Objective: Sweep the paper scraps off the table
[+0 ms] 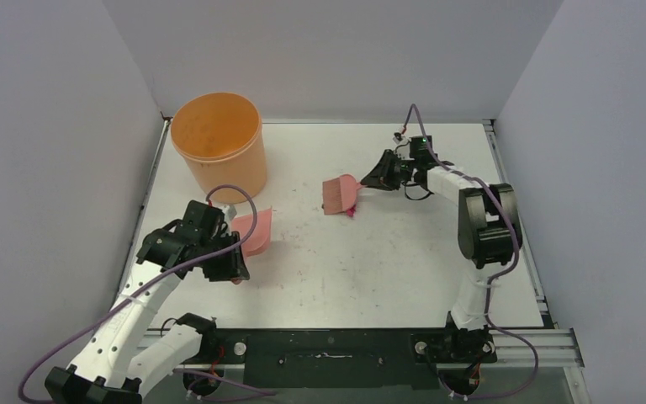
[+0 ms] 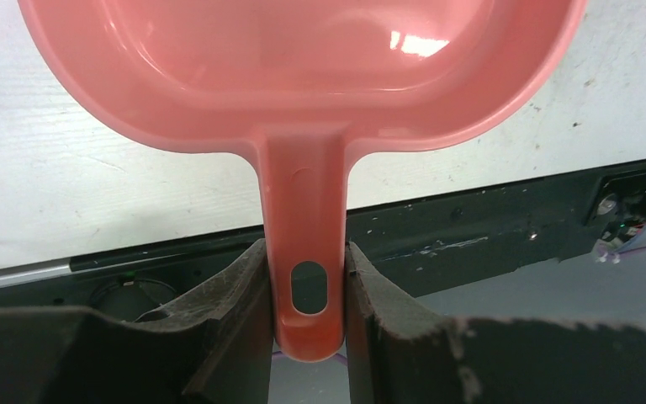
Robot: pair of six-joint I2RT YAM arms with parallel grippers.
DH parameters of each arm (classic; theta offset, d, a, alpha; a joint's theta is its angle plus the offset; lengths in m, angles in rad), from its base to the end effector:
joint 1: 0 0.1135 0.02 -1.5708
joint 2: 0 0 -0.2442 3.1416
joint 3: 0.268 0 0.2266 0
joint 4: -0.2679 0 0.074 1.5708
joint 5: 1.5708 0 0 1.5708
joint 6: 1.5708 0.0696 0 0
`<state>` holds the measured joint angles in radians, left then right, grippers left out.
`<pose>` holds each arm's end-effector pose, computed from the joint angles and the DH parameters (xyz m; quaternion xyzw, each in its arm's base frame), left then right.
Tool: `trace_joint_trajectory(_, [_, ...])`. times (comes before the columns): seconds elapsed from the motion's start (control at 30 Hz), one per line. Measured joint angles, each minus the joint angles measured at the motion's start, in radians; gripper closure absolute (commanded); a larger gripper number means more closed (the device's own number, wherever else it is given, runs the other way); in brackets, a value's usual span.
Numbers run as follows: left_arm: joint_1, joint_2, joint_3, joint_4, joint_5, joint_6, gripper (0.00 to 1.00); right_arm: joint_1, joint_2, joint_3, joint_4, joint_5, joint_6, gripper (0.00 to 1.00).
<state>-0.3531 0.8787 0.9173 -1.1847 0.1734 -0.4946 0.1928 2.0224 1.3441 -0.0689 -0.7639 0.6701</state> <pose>0.1262 -0.0593 0.2400 -0.0506 0.9727 -0.1635 0.1566 0.4084 0.1288 0.1584 0.0560 0.8615 0.4656 0.1946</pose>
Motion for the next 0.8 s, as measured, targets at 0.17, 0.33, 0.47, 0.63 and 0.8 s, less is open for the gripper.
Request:
trace_joint_trajectory(0.17, [-0.058, 0.061, 0.003, 0.003, -0.011, 0.036, 1.00, -0.050, -0.188, -0.116, -0.228, -0.012, -0.199, 0.95])
trace_joint_trajectory(0.33, [-0.163, 0.128, 0.003, 0.026, -0.020, 0.035, 1.00, -0.080, -0.349, -0.098, -0.468, -0.011, -0.402, 0.95])
trace_joint_trajectory(0.47, [-0.259, 0.187, 0.004, 0.063, -0.026, 0.035, 1.00, -0.135, -0.471, -0.019, -0.613, 0.023, -0.545, 0.95])
trace_joint_trajectory(0.63, [-0.389, 0.311, 0.042, 0.083, -0.061, 0.039, 1.00, -0.153, -0.594, 0.098, -0.678, 0.208, -0.719, 0.95])
trace_joint_trajectory(0.8, [-0.473, 0.441, 0.117, 0.116, -0.085, 0.067, 1.00, -0.074, -0.608, 0.139, -0.683, 0.437, -0.842, 0.95])
